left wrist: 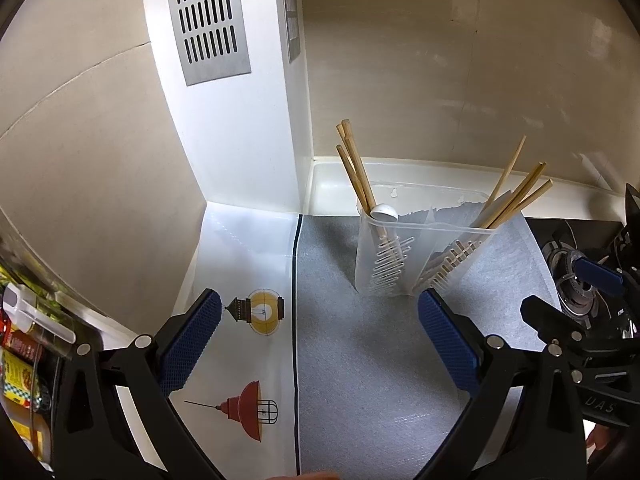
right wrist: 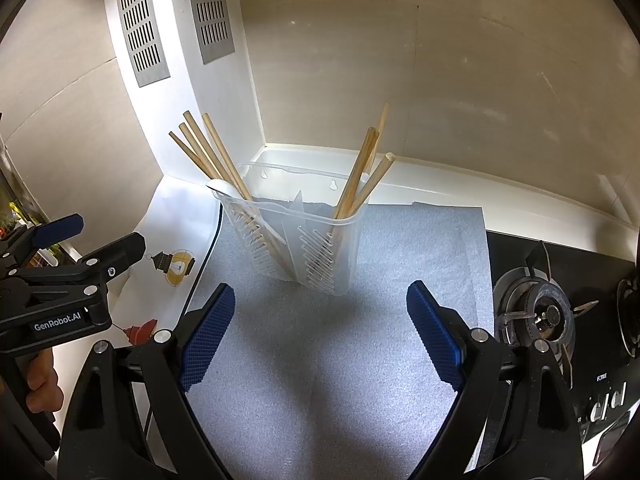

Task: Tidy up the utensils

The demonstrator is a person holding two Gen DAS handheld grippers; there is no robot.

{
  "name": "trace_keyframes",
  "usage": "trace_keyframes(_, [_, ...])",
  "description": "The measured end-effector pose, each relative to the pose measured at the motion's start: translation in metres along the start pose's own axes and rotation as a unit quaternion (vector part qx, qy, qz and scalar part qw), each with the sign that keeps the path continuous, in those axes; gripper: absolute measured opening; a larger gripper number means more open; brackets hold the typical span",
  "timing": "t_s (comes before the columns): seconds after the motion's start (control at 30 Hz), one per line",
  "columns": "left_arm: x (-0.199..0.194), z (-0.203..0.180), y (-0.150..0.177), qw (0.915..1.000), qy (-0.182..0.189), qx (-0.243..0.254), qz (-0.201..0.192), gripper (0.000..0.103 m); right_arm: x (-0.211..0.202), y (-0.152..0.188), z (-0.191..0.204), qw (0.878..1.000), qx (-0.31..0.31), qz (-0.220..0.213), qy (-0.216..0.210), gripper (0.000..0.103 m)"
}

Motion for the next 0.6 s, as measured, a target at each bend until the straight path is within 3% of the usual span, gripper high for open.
trace_keyframes(0.2, [-0.002,0.000,0.000,0.9999,-0.001,-0.006,-0.010,0.096,0.002,0.002,0.000,1.000,-0.001,0.006,-0.003,0.086])
trace_keyframes(0.6, [0.009,-0.003,0.005,0.9998,0.008,-0.004,0.018,0.096,0.005,0.003,0.001,1.000,0.000,0.014,-0.012,0.092])
Point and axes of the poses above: each gripper's, at about its wrist camera, not at the fingertips, and x roughly the way its jaws point, z to its left, y to its underside, the point moved 8 cm from there along x, roughly the way its jaws point, and after that the axes turned 15 degrees about x, right-handed, at the moved point
